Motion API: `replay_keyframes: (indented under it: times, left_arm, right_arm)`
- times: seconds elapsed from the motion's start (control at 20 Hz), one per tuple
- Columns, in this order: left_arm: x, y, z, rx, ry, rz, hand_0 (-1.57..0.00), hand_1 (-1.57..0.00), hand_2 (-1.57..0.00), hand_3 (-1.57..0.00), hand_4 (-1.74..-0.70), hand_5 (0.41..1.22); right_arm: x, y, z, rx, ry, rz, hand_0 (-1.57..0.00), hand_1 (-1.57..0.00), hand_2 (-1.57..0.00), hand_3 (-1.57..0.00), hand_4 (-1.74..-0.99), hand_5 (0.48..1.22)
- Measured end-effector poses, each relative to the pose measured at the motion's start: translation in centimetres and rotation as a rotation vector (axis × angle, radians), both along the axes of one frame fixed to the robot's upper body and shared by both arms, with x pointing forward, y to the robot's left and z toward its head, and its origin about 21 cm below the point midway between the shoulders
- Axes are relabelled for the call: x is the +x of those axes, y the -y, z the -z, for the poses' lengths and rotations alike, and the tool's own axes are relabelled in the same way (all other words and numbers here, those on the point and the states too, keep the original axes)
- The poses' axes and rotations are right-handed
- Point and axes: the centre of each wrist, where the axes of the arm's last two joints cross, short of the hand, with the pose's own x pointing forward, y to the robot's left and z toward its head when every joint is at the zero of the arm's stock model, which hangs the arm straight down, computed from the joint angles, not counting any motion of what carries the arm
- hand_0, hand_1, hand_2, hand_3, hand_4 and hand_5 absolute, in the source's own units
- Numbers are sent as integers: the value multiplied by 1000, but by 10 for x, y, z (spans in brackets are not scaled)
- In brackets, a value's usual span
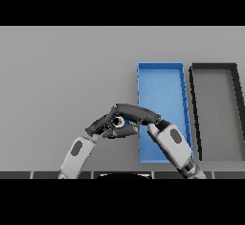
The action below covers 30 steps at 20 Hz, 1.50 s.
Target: Pick up the blue pipe and place it into the blue bin.
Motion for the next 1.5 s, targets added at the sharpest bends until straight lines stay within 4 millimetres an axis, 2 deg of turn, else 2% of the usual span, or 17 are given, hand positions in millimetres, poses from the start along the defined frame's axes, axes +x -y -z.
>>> replay_keyframes:
  times: [0.05,0.2,0.4,0.55,0.7,0.8,0.9,1.0,1.05,1.15,1.25,1.35,1.5]
  left_arm:
    - [-3,1,1,-3,-10,-3,-196,-183,-178,-140,-1031,848]
    - [1,0,3,28,-39,-22,-100,-93,-91,-71,-977,682]
    - [3,-2,6,26,-84,-55,-40,-38,-37,-29,-968,557]
    - [4,3,6,32,-94,-65,-20,-19,-18,-14,-971,519]
    - [2,2,10,64,-106,-76,-10,-9,-9,-7,-971,493]
    - [-1,1,13,73,-124,-72,-6,-5,-5,-4,-971,485]
    - [-1,0,8,73,-116,-78,-3,-3,-3,-2,-961,475]
    - [0,-4,6,88,-114,-83,-2,-2,-2,-1,-954,474]
    - [-1,-3,5,81,-116,-79,-1,-1,-1,-1,-951,473]
    - [-1,-6,4,79,-94,-75,0,0,0,0,-947,468]
    - [-3,-7,3,73,-86,-74,0,0,0,0,-948,466]
    - [-3,-7,5,81,-92,-83,0,0,0,1,-950,470]
    - [-5,-13,4,73,-94,-99,1,1,1,1,-950,474]
  right_arm:
    - [2,-5,-2,-12,-10,13,-1569,-1569,-1569,-1568,-1499,1218]
    - [3,0,1,2,15,13,-1570,-1570,-1570,-1569,-1499,1219]
    - [3,-1,-4,44,16,4,-1571,-1571,-1571,-1570,-1498,1220]
    - [6,-3,-9,50,-8,29,-1571,-1571,-1571,-1571,-1496,1221]
    - [11,-1,-30,103,-35,4,-1571,-1571,-1571,-1571,-1494,1221]
    - [13,-2,-52,155,-85,13,-1571,-1571,-1571,-1571,-1494,1221]
    - [22,7,-77,187,-82,33,-1571,-1571,-1571,-1571,-1496,1221]
    - [30,5,-108,248,-93,21,-1571,-1571,-1571,-1571,-1497,1221]
    - [35,9,-117,288,-82,30,-1571,-1571,-1571,-1571,-1497,1221]
    - [44,17,-138,342,-57,120,-1571,-1571,-1571,-1571,-1498,1221]
    - [56,35,-151,363,-14,210,-1571,-1571,-1571,-1571,-1498,1221]
    - [71,47,-149,348,-8,296,-1571,-1571,-1571,-1571,-1498,1221]
    - [88,70,-135,297,-31,441,-1571,-1571,-1571,-1571,-1499,1221]
